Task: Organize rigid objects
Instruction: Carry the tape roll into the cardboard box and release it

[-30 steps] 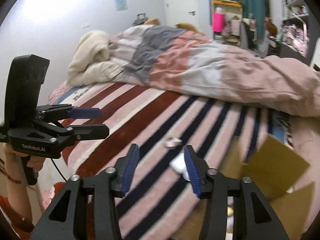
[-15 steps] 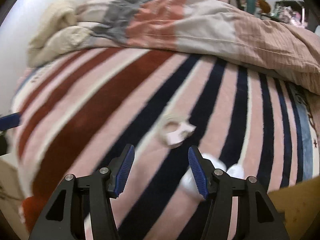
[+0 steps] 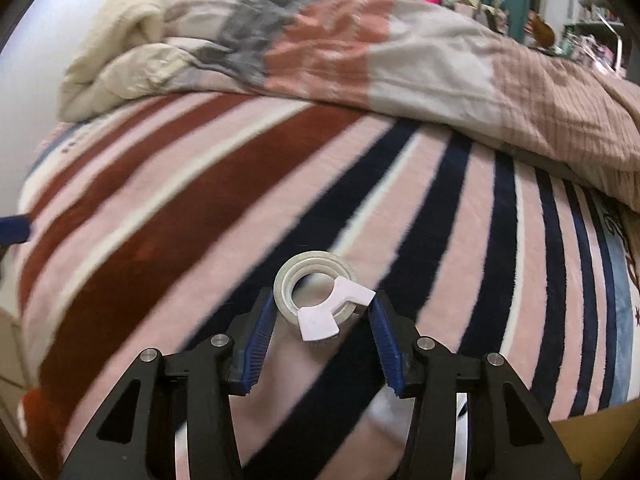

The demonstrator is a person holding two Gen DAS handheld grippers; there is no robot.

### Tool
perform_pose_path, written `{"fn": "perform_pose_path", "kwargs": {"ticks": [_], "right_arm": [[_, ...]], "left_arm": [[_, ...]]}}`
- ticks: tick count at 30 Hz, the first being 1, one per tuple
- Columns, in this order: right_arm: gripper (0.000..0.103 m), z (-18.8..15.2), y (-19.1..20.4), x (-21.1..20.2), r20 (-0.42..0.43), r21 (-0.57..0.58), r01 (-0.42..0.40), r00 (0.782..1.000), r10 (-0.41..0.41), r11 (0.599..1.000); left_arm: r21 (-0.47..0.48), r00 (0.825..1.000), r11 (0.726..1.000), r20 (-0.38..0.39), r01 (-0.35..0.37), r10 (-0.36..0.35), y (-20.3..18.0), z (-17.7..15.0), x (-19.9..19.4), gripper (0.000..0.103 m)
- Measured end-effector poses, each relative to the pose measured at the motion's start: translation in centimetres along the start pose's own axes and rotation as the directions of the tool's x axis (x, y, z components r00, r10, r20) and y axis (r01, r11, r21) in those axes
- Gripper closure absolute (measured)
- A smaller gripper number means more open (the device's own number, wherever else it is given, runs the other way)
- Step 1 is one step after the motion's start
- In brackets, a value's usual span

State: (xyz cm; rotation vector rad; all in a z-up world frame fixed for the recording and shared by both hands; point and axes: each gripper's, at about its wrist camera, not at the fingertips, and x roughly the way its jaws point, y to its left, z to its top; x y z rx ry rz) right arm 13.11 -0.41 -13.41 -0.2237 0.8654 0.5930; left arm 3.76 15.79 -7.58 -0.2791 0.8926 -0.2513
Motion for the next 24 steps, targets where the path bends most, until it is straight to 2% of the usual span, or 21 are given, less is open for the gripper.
{"fn": "perform_pose_path", "kwargs": {"ticks": [6,12,14,17,19,24], "right_arm": [[0.06,0.2,2.9,-7.9,0.101,-0.127,-0.136,0.984,0.149,0.982],[0.06,-1.0,3.0,-14.3,0.182,-0.185,-0.156,0.965,0.19,0.97],[0.06,-1.6,2.2,-16.3,0.214,-0.198,-0.139,0.96,0.181,0.97],[0.06,-2.3,0.4,-18.4,0.247,-0.186,-0.099,0.958,0.144,0.978],[0.06,-2.9,-1.3,-19.6,0.262,-0.162,-0.066,0.959,0.108,0.985],[0.06,-4.7,-6.3,-22.0,0.277,-0.089,-0.006,0.96,0.03,0.996]], "left_arm": [[0.067,0.996,0.994,0.02,0.09,-0.091,-4.8,1.3,-1.4,0.039],[0.151,0.979,0.969,0.017,0.196,-0.201,-11.2,2.7,-1.5,0.041],[0.174,0.973,0.958,0.002,0.227,-0.231,-13.1,3.1,-1.1,0.055],[0.228,0.964,0.938,-0.027,0.263,-0.264,-16.8,3.8,-0.2,0.065],[0.265,0.963,0.926,-0.047,0.268,-0.265,-19.5,4.3,0.7,0.069],[0.318,0.949,0.894,-0.112,0.315,-0.295,-24.7,5.2,3.6,0.069]]}}
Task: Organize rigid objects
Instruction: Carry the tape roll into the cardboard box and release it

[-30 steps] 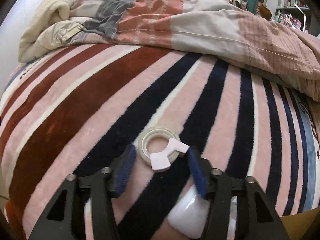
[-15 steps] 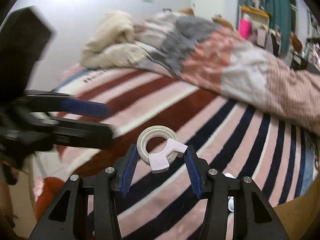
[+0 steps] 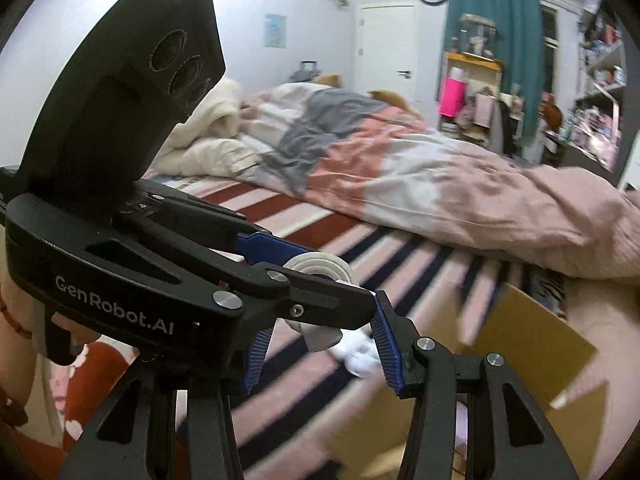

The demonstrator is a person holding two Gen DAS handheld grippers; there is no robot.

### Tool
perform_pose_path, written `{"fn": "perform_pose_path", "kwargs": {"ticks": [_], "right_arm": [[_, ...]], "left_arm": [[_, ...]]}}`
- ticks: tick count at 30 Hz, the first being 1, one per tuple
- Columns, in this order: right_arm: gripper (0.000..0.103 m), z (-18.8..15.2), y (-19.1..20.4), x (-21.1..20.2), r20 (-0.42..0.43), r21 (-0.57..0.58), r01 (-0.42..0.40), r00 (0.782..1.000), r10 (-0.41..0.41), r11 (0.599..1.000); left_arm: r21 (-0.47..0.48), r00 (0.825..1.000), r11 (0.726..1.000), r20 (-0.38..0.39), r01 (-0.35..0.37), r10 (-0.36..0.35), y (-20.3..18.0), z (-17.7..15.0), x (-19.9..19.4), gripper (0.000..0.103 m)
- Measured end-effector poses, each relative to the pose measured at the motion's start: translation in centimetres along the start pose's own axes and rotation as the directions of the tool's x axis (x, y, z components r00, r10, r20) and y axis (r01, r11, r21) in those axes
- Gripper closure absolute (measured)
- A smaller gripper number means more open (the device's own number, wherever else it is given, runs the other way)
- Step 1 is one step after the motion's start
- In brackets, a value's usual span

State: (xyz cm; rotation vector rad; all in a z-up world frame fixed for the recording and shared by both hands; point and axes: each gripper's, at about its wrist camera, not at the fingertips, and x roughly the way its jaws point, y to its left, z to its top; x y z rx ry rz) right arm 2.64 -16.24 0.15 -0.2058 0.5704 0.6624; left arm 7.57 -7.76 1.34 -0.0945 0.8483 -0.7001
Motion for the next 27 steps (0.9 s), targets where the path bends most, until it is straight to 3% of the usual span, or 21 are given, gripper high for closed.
{"fn": "perform_pose_path", "kwargs": {"ticks": [10,13,17,21,23,27], "right_arm": [[0.06,-3.1,-7.1,-1.8,-0.118,0.124,0.094,0.99,-0.079,0.988],[0.059,-3.9,-8.0,-2.0,-0.146,0.146,0.125,0.984,-0.103,0.981],[0.044,-4.0,-8.7,-2.2,-0.153,0.186,0.137,0.982,-0.109,0.973],[0.044,-3.3,-7.5,-2.3,-0.146,0.16,0.147,0.981,-0.124,0.976],[0.044,-2.6,-6.6,-1.9,-0.138,0.146,0.135,0.984,-0.115,0.98],[0.043,-0.6,-3.7,-1.0,-0.096,0.113,0.074,0.993,-0.063,0.991]], "left_arm": [[0.058,0.987,0.996,-0.15,0.061,-0.052,-4.6,2.1,7.6,0.068],[0.074,0.985,0.996,-0.167,0.054,-0.041,-5.1,2.0,8.1,0.06],[0.068,0.992,0.998,-0.126,0.012,-0.003,-4.5,1.9,6.5,0.037],[0.032,0.998,0.999,-0.057,-0.019,0.021,-2.3,1.6,3.0,0.036],[0.014,0.998,0.998,-0.016,-0.064,0.064,-0.9,1.1,0.7,0.03],[-0.042,0.986,0.986,0.043,-0.159,0.161,2.4,-0.7,-3.5,0.029]]}}
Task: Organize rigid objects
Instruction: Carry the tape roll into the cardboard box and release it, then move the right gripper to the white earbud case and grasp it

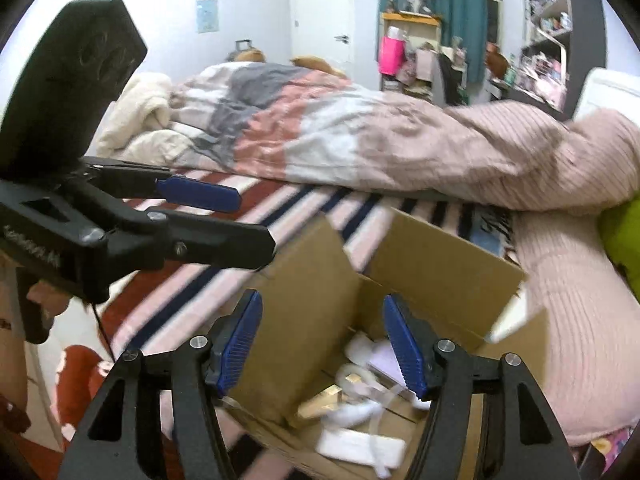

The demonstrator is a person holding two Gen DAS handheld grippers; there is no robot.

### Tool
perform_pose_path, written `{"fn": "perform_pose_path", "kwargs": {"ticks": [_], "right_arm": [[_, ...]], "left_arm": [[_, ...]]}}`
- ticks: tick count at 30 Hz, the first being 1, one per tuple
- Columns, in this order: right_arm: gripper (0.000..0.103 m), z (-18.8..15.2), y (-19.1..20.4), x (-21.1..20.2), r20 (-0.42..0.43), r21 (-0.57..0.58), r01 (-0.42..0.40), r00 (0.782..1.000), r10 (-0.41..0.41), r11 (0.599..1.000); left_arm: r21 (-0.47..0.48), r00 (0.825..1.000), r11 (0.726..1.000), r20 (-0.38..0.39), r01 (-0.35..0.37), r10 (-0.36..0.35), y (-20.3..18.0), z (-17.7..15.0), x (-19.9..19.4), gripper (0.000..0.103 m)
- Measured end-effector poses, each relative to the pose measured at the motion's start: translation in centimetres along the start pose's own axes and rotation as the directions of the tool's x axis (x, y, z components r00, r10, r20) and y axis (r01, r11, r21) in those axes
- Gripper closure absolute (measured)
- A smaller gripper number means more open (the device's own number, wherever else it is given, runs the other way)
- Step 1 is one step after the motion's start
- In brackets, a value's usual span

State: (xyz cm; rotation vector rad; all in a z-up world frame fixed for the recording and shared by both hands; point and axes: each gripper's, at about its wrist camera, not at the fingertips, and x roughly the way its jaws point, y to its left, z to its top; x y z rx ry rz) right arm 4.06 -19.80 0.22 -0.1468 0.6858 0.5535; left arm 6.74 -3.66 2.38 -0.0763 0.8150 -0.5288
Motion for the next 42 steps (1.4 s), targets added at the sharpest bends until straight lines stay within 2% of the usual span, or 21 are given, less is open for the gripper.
{"fn": "perform_pose_path", "kwargs": {"ticks": [4,7,11,14,17,22,25,30,36,37,38,40,42], "right_arm": [[0.043,1.7,4.4,1.8,-0.001,-0.054,-0.082,0.997,0.082,0.995],[0.043,2.2,7.6,4.0,-0.042,-0.087,-0.142,0.989,0.138,0.986],[0.044,1.8,10.9,7.2,-0.091,-0.095,-0.181,0.981,0.172,0.979],[0.043,0.8,11.8,9.9,-0.121,-0.057,-0.152,0.982,0.145,0.987],[0.043,-0.8,11.5,12.7,-0.172,0.027,-0.112,0.978,0.115,0.993],[0.043,-3.2,8.5,16.5,-0.214,0.191,0.029,0.977,0.013,0.981],[0.043,-3.7,6.7,18.3,-0.237,0.254,0.077,0.971,-0.016,0.964],[0.043,-3.7,5.6,20.6,-0.265,0.295,0.11,0.964,-0.029,0.949],[0.044,-3.0,5.5,22.8,-0.269,0.279,0.172,0.958,-0.096,0.945],[0.048,-2.9,5.6,23.1,-0.264,0.263,0.19,0.957,-0.119,0.946],[0.062,-2.8,5.8,23.4,-0.262,0.238,0.215,0.953,-0.15,0.947],[0.064,-2.6,6.4,23.5,-0.255,0.201,0.223,0.952,-0.169,0.954],[0.064,-2.4,7.0,23.1,-0.246,0.179,0.18,0.96,-0.133,0.967]], "left_arm": [[-0.049,0.994,0.994,0.043,-0.1,0.102,4.3,-2.3,-3.4,0.027],[-0.089,0.987,0.985,0.055,-0.145,0.151,7.2,-4.3,-5.0,0.026],[-0.128,0.979,0.973,0.051,-0.191,0.199,10.5,-6.8,-5.7,0.026],[-0.14,0.979,0.972,0.05,-0.19,0.199,12.2,-8.3,-5.5,0.026],[-0.16,0.98,0.969,0.041,-0.185,0.194,13.6,-9.6,-4.9,0.026],[-0.188,0.98,0.963,0.012,-0.193,0.199,16.2,-11.3,-3.9,0.026],[-0.212,0.981,0.959,0.005,-0.189,0.195,17.2,-11.8,-3.6,0.026],[-0.241,0.981,0.952,-0.001,-0.188,0.193,18.4,-12.3,-3.3,0.026],[-0.253,0.98,0.947,-0.01,-0.197,0.201,18.9,-12.7,-3.2,0.026],[-0.256,0.98,0.947,-0.011,-0.197,0.201,18.9,-12.7,-3.3,0.026],[-0.257,0.98,0.946,-0.011,-0.197,0.201,18.9,-12.8,-3.3,0.026],[-0.258,0.979,0.945,-0.014,-0.201,0.204,18.7,-12.8,-3.5,0.026],[-0.256,0.978,0.945,-0.017,-0.204,0.206,18.6,-12.6,-3.6,0.026]]}}
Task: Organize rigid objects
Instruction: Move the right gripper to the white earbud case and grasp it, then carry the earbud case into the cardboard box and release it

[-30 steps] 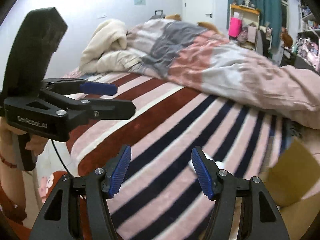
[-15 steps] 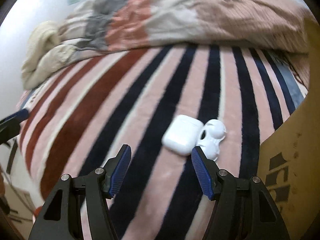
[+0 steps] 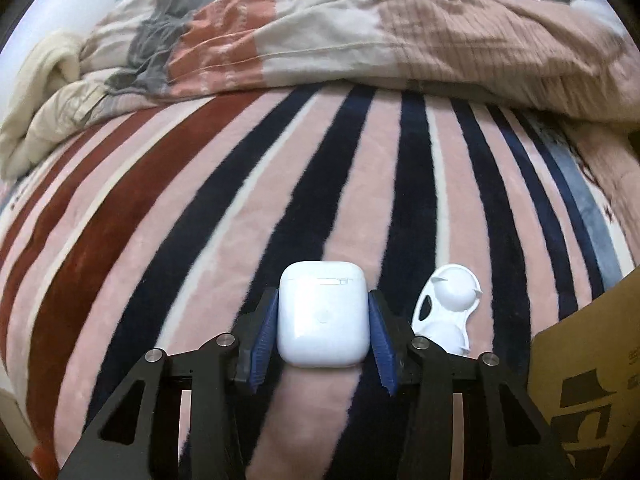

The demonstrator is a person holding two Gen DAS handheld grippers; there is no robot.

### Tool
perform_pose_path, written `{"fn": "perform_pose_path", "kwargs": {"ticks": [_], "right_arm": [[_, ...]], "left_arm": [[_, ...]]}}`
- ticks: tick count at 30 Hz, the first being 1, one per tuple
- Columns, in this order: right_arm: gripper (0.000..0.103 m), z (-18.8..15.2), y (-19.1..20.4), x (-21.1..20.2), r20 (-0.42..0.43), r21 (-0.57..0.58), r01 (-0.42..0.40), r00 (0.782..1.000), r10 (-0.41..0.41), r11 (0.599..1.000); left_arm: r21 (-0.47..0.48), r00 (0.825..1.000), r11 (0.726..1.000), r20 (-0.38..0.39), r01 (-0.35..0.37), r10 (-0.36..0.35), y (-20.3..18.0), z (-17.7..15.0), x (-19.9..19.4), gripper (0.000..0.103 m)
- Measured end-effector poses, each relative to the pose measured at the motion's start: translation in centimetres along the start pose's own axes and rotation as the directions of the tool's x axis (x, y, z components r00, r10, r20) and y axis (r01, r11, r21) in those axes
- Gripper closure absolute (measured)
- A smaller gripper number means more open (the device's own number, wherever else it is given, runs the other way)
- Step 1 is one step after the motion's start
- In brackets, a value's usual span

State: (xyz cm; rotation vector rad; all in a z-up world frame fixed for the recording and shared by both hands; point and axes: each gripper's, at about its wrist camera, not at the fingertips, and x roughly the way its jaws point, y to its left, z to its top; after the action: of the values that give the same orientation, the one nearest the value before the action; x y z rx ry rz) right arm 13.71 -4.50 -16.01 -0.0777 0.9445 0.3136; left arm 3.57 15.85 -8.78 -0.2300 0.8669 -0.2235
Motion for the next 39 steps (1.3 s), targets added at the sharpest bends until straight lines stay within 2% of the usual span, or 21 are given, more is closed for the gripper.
{"fn": "perform_pose_path", "kwargs": {"ticks": [4,6,8,10,13,15,17,18,22,26,30,34,37,39], "right_arm": [[0.064,-0.2,2.0,-2.8,0.025,-0.096,-0.112,0.993,0.115,0.989],[0.064,0.0,3.0,-4.8,0.04,-0.148,-0.176,0.982,0.184,0.973],[0.064,0.2,3.9,-7.7,0.067,-0.214,-0.247,0.961,0.267,0.945],[0.064,0.3,4.5,-10.3,0.096,-0.269,-0.284,0.943,0.319,0.92],[0.064,0.2,4.5,-14.3,0.143,-0.333,-0.322,0.912,0.385,0.886],[0.064,0.0,4.0,-16.3,0.175,-0.363,-0.322,0.898,0.404,0.874],[0.064,-0.4,3.0,-18.2,0.207,-0.38,-0.312,0.889,0.409,0.871],[0.064,-0.5,2.1,-19.0,0.225,-0.38,-0.304,0.886,0.406,0.874],[0.064,-0.8,-1.2,-20.7,0.278,-0.346,-0.254,0.892,0.358,0.903],[0.064,-1.1,-5.7,-21.6,0.318,-0.28,-0.226,0.895,0.312,0.933],[0.064,-1.7,-9.7,-22.0,0.334,-0.217,-0.191,0.907,0.257,0.957],[0.064,-2.4,-13.0,-21.9,0.316,-0.162,-0.163,0.926,0.207,0.973],[0.064,-2.9,-14.7,-21.8,0.285,-0.137,-0.145,0.942,0.179,0.98],[0.064,-3.1,-15.4,-21.6,0.264,-0.123,-0.132,0.951,0.161,0.984]], "left_arm": [[0.016,0.999,0.999,0.007,0.045,-0.045,-1.6,0.9,-1.0,0.026],[0.043,0.997,0.996,0.016,0.072,-0.073,-3.0,1.5,-1.7,0.026],[0.073,0.995,0.993,0.022,0.093,-0.095,-4.8,2.1,-2.4,0.026],[0.089,0.991,0.988,0.022,0.127,-0.129,-6.4,2.6,-2.8,0.026],[0.107,0.977,0.972,0.012,0.209,-0.212,-9.1,3.5,-3.2,0.026],[0.116,0.965,0.959,0.009,0.258,-0.261,-11.1,4.2,-3.2,0.027],[0.127,0.954,0.946,0.001,0.297,-0.3,-13.2,4.8,-3.0,0.042],[0.138,0.948,0.939,-0.007,0.316,-0.318,-14.2,5.0,-2.9,0.046],[0.212,0.936,0.912,-0.045,0.351,-0.35,-19.2,6.0,-1.5,0.061],[0.243,0.919,0.887,-0.11,0.393,-0.377,-23.5,6.8,0.9,0.066],[0.266,0.897,0.858,-0.178,0.439,-0.404,-27.4,7.1,3.4,0.066],[0.277,0.881,0.841,-0.24,0.465,-0.409,-30.1,6.9,5.5,0.067],[0.288,0.877,0.836,-0.274,0.467,-0.395,-31.4,6.5,6.8,0.067],[0.296,0.882,0.841,-0.285,0.453,-0.375,-32.0,6.4,7.2,0.067]]}}
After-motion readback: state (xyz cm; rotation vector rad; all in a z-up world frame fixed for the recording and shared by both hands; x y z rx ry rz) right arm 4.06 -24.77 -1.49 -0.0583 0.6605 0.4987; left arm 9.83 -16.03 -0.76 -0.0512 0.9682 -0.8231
